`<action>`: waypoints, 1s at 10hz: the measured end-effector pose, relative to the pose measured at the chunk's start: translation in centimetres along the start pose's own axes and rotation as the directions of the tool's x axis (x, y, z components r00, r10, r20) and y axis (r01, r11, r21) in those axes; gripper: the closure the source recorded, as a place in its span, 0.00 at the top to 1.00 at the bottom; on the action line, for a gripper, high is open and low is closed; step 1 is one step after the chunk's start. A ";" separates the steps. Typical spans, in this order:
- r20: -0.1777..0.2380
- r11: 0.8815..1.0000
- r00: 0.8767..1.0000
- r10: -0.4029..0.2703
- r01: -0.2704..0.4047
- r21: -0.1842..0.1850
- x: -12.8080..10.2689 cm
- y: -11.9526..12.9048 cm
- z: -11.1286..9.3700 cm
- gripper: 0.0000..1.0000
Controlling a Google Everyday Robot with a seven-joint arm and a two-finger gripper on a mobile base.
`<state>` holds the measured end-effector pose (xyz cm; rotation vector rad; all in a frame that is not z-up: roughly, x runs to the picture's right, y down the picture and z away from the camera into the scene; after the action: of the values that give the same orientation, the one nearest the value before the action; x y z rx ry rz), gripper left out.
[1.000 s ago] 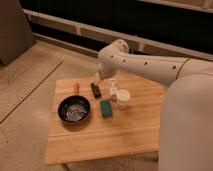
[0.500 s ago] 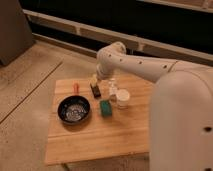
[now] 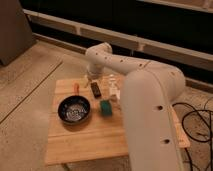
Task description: Place the eraser on the white sponge
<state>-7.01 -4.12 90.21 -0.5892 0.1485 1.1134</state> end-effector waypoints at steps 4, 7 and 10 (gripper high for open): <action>-0.054 0.996 0.995 0.089 -0.089 0.001 -1.4 -1.8 2.9 0.65; -0.153 0.994 0.983 0.103 -0.109 -0.029 -0.2 -1.4 6.8 0.65; -0.204 0.994 0.975 0.090 -0.100 -0.036 0.2 -2.2 8.8 0.65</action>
<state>-6.57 -0.13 98.34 -0.7429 0.3300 1.1505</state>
